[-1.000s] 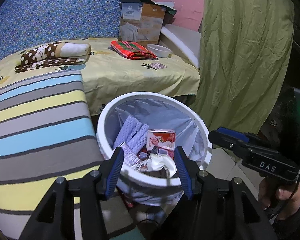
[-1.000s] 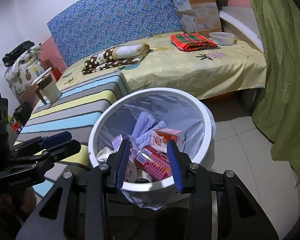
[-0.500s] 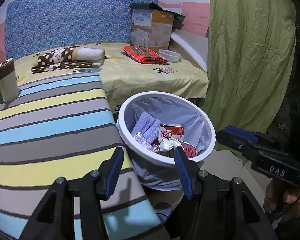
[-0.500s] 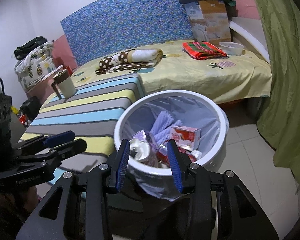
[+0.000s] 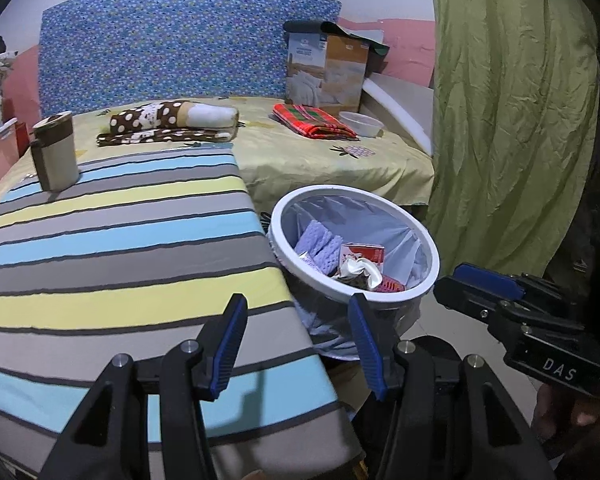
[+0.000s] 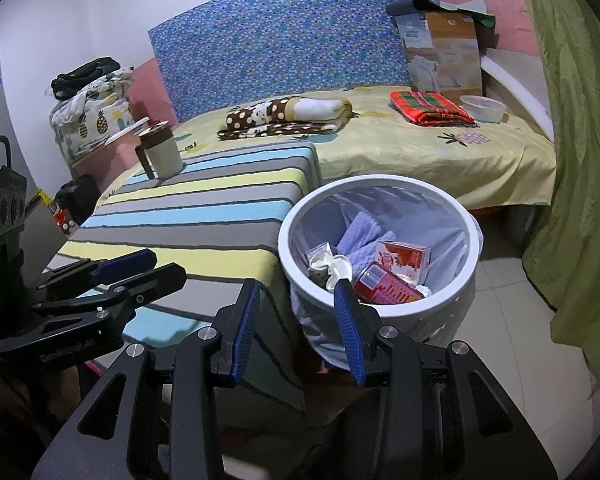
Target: Collect trash
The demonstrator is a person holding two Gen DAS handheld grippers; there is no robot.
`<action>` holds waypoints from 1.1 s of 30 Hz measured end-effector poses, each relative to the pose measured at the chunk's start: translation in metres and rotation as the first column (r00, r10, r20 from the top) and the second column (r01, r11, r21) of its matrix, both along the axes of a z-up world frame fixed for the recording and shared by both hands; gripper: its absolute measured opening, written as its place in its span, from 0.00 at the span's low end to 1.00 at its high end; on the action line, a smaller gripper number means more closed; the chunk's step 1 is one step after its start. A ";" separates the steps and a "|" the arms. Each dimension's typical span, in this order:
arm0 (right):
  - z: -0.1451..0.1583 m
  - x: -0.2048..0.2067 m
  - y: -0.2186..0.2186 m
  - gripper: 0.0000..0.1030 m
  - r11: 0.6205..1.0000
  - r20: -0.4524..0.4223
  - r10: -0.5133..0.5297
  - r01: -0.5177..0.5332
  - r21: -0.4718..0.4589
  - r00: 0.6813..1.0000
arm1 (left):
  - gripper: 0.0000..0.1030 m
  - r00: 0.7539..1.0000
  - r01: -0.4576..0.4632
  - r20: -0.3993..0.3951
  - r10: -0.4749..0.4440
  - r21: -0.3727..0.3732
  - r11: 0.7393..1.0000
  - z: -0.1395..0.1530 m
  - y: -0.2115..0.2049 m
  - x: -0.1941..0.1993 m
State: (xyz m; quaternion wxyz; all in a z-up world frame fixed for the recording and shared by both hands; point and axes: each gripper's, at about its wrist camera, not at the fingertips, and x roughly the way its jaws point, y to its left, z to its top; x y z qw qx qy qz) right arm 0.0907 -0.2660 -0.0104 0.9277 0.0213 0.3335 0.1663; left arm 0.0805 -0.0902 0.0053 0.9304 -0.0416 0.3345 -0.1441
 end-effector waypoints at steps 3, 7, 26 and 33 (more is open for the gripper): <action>0.000 -0.006 0.005 0.41 1.000 0.003 0.005 -0.005 -0.005 1.000 | 0.53 1.000 -0.015 -0.001 0.015 0.000 1.000 0.000 0.003 -0.004; 0.000 -0.009 0.006 0.42 1.000 0.007 0.007 -0.007 -0.010 1.000 | 0.53 1.000 -0.025 0.003 0.025 0.000 1.000 0.000 0.008 -0.011; -0.001 -0.014 0.008 0.43 1.000 0.007 0.006 -0.006 -0.007 1.000 | 0.53 0.999 -0.043 0.005 0.043 0.017 0.999 -0.002 0.008 -0.018; -0.001 -0.014 0.008 0.43 1.000 0.007 0.007 -0.007 -0.006 1.000 | 0.53 0.999 -0.045 0.002 0.045 0.018 0.999 -0.003 0.010 -0.018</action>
